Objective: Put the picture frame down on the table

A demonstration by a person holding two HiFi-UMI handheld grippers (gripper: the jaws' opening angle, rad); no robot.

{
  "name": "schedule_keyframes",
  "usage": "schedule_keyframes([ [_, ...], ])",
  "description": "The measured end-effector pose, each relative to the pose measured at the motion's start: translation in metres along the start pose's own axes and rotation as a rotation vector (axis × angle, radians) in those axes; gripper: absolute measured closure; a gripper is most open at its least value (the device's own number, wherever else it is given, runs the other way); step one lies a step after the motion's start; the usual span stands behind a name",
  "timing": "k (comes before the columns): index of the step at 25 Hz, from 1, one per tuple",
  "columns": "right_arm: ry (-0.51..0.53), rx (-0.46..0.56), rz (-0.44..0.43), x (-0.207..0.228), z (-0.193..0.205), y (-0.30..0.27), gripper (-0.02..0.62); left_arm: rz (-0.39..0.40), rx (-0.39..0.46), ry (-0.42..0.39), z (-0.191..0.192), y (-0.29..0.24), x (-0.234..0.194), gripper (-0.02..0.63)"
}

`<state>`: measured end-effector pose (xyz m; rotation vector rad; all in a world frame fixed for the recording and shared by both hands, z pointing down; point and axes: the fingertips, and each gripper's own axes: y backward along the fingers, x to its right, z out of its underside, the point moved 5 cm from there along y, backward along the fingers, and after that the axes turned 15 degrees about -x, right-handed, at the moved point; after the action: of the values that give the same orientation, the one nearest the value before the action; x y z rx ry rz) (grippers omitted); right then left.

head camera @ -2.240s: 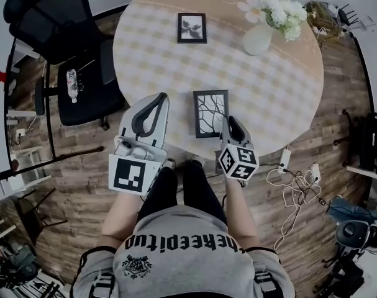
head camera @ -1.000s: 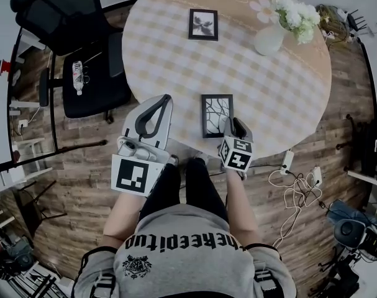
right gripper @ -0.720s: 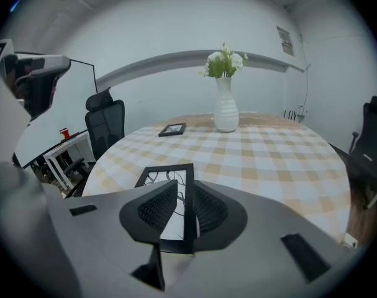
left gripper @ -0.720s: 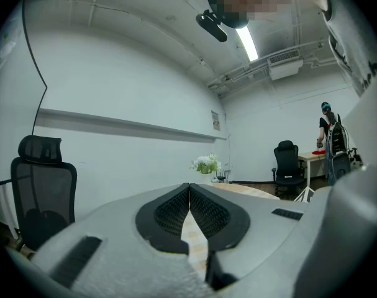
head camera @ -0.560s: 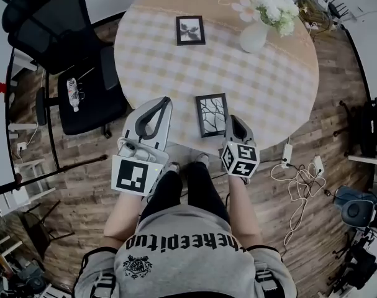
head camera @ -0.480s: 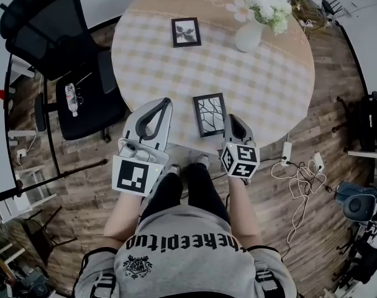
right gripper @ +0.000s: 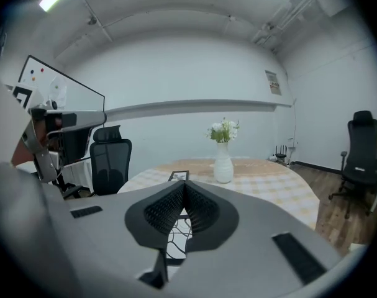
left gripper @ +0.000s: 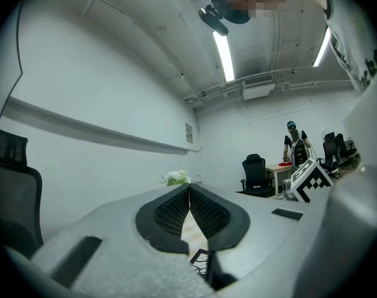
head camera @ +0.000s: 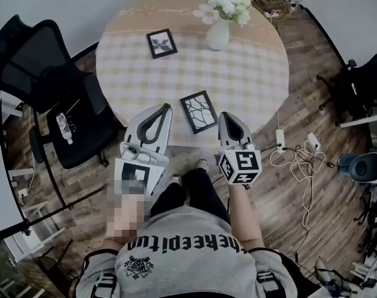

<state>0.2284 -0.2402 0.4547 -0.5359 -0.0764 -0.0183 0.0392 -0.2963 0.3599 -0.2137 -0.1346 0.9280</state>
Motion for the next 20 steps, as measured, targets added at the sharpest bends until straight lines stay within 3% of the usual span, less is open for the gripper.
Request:
schedule_keyframes([
  [20,0.025,0.234,0.070,-0.051,-0.032,0.104,0.591,0.135,0.072,-0.050,-0.006,0.047,0.032,0.589],
])
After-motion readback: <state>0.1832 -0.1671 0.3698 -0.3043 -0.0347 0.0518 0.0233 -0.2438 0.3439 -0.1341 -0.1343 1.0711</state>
